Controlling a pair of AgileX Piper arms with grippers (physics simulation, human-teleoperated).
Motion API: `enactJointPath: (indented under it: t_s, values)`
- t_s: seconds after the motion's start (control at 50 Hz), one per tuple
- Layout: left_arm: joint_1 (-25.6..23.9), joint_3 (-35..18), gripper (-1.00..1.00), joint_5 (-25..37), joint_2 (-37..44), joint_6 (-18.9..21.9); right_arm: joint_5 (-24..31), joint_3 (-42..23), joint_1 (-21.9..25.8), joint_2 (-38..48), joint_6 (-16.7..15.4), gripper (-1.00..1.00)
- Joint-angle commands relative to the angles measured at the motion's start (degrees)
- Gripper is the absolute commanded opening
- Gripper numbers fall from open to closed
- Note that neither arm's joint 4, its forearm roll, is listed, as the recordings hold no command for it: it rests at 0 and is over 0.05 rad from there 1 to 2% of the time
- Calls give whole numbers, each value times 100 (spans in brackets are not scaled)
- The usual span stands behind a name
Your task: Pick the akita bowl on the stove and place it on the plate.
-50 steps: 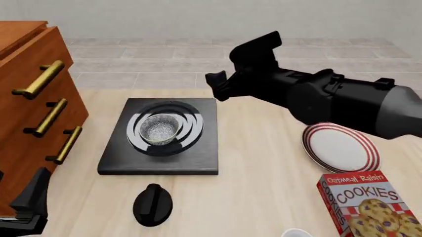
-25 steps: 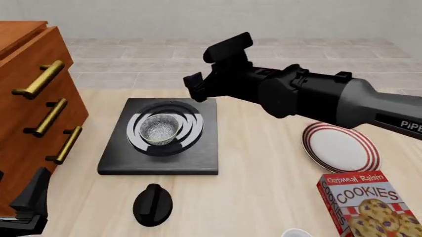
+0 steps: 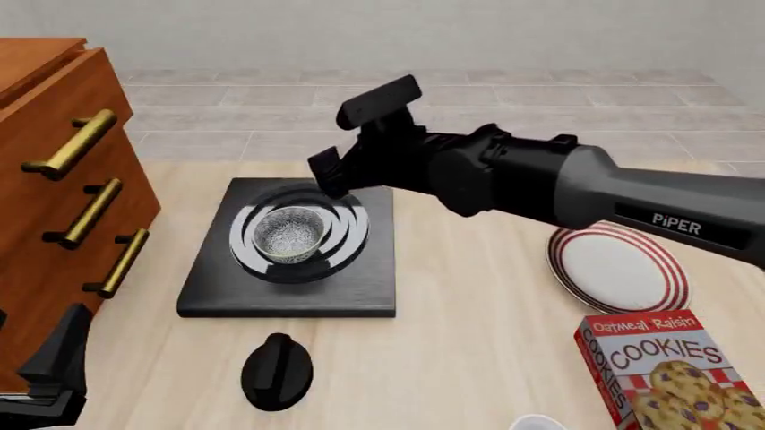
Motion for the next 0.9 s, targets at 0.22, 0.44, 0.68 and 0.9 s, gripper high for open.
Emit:
enactJointPath:
  t_s: [0.22, 0.44, 0.68, 0.9]
  values:
    - [0, 0, 100, 0, 0, 0, 77, -284, 39, 429, 16, 100]
    - [0, 0, 100, 0, 0, 0, 179, -538, -15, 663, 32, 100]
    - [0, 0, 100, 0, 0, 0, 223, -713, -1, 900, 100, 100]
    - [0, 0, 100, 0, 0, 0, 186, -771, 21, 1038, 202, 100]
